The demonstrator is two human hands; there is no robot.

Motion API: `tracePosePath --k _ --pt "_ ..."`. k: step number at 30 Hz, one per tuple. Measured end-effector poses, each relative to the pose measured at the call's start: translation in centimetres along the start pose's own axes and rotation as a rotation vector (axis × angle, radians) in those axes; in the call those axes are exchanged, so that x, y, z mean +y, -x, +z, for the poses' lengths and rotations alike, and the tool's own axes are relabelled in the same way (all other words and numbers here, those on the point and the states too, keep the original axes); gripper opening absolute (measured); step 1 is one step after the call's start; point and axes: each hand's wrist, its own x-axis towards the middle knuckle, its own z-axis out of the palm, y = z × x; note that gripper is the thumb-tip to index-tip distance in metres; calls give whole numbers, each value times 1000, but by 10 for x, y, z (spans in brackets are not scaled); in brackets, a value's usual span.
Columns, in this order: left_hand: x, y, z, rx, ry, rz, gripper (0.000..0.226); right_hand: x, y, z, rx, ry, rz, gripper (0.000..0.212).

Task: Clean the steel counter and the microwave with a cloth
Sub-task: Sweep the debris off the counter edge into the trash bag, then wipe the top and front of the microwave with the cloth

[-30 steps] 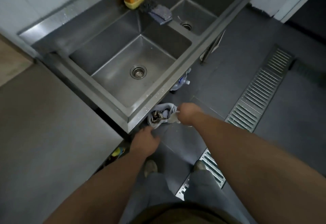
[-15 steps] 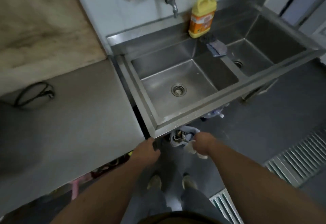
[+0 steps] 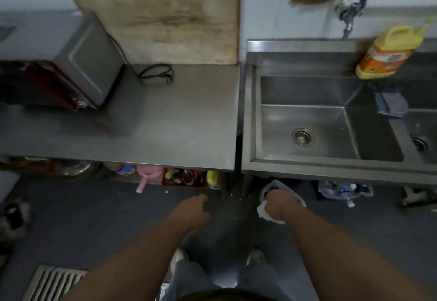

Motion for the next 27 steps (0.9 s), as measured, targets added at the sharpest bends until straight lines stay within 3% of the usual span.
tracePosePath --k 4,11,14,18,21,24,27 --pt "-44 20 -2 63 25 -43 57 -37 13 7 179 -43 -288 37" --pt "-157 55 1 77 99 -59 57 -158 38 32 242 -45 -350 24" --pt "-230 77 -4 92 153 -94 58 -235 61 47 292 10 -361 28" --pt "-352 125 -5 103 222 -243 58 -346 100 75 223 151 -451 16" --pt "-439 157 -6 108 245 -415 61 -427 127 83 288 267 -543 27" --pt "-491 183 -12 132 301 -574 41 -485 156 87 365 441 -639 32" --pt "-517 190 -7 146 328 -627 42 -519 169 84 400 516 -689 34"
